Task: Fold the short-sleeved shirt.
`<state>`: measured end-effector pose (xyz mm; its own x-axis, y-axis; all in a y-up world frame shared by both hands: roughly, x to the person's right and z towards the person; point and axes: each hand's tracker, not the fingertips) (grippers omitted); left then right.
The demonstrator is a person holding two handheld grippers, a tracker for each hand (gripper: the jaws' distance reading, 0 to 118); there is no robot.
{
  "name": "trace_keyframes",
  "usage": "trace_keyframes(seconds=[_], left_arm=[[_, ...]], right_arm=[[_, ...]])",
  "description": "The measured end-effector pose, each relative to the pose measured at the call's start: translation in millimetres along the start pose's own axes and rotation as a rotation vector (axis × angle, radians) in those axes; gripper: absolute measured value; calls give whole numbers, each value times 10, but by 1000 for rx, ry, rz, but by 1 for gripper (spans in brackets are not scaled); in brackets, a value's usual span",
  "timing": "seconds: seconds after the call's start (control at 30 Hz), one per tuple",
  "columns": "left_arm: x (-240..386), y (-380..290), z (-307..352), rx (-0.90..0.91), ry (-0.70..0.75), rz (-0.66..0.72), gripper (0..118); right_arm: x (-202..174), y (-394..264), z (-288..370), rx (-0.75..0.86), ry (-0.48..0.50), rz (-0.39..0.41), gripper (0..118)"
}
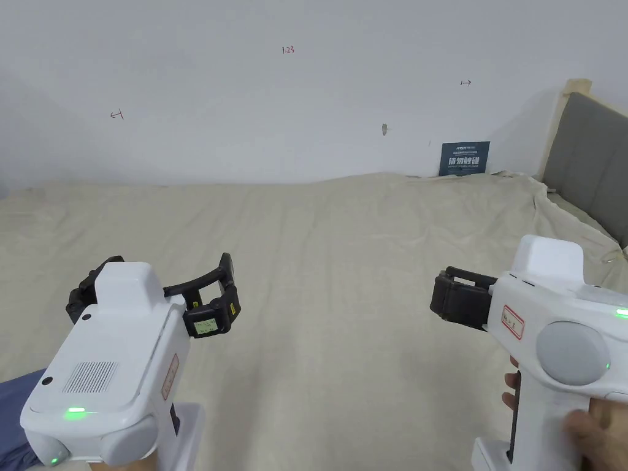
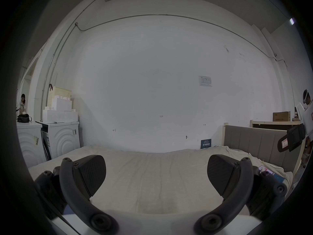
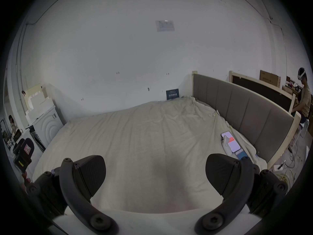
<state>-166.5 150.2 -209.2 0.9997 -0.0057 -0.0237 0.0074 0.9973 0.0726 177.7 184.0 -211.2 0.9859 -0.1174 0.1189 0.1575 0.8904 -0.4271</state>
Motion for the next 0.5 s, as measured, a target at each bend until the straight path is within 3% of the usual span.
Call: trace_keyframes(seconds=[0.23,0.37,0.5], left_arm=[[8,16,-1,7,0,-8,118],[17,21,-1,14,2,-18,118],[26,15,3,20,8,-23,118]], right_arm=[[5,-55,91,245,116,43,116],[-27,-139,114,405,99,97,117],[-81,-140,160,406,79,123,118]])
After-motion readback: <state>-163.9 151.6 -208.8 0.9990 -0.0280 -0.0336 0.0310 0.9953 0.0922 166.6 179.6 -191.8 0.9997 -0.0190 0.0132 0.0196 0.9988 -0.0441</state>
